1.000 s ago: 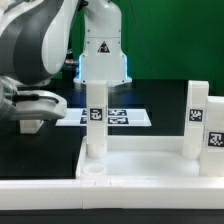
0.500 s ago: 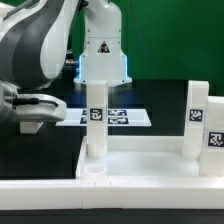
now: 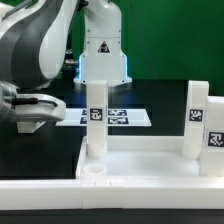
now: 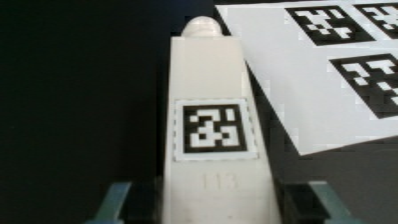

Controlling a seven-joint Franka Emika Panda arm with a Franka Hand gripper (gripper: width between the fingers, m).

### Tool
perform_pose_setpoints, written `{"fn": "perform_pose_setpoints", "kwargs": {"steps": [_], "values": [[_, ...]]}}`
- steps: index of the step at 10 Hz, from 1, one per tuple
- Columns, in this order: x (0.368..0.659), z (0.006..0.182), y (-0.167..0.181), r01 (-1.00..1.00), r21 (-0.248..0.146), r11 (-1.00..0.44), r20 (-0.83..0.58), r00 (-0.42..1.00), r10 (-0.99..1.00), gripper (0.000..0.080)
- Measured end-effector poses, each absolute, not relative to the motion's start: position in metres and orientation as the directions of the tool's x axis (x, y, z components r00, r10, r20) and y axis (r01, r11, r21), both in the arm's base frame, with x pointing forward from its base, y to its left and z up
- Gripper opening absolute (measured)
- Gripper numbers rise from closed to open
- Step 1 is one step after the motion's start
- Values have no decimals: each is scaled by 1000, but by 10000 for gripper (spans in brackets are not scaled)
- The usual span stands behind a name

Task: Assemble desk

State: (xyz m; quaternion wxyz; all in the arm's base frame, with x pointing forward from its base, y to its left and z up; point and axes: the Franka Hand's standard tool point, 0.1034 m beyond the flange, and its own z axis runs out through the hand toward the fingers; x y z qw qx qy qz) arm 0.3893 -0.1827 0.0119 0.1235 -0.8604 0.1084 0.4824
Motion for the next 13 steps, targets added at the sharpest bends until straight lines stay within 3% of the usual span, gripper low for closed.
{"fn": "perform_pose_setpoints", "kwargs": {"steps": [2, 3, 6, 7, 9, 11, 12, 13], "values": [[390, 14, -183, -303, -109, -947, -857, 511, -65, 286], [398, 29, -182, -290, -114, -950, -852, 520, -56, 288], [436, 102, -173, -266, -158, -951, -793, 608, -38, 288], [444, 117, -172, -268, -153, -951, -790, 611, -45, 288], [455, 106, -180, -248, -132, -960, -710, 699, -83, 288], [457, 109, -182, -237, -129, -963, -632, 768, -104, 288], [460, 113, -182, -231, -128, -965, -598, 794, -110, 288], [478, 136, -179, -208, -135, -969, -551, 829, -101, 288]]}}
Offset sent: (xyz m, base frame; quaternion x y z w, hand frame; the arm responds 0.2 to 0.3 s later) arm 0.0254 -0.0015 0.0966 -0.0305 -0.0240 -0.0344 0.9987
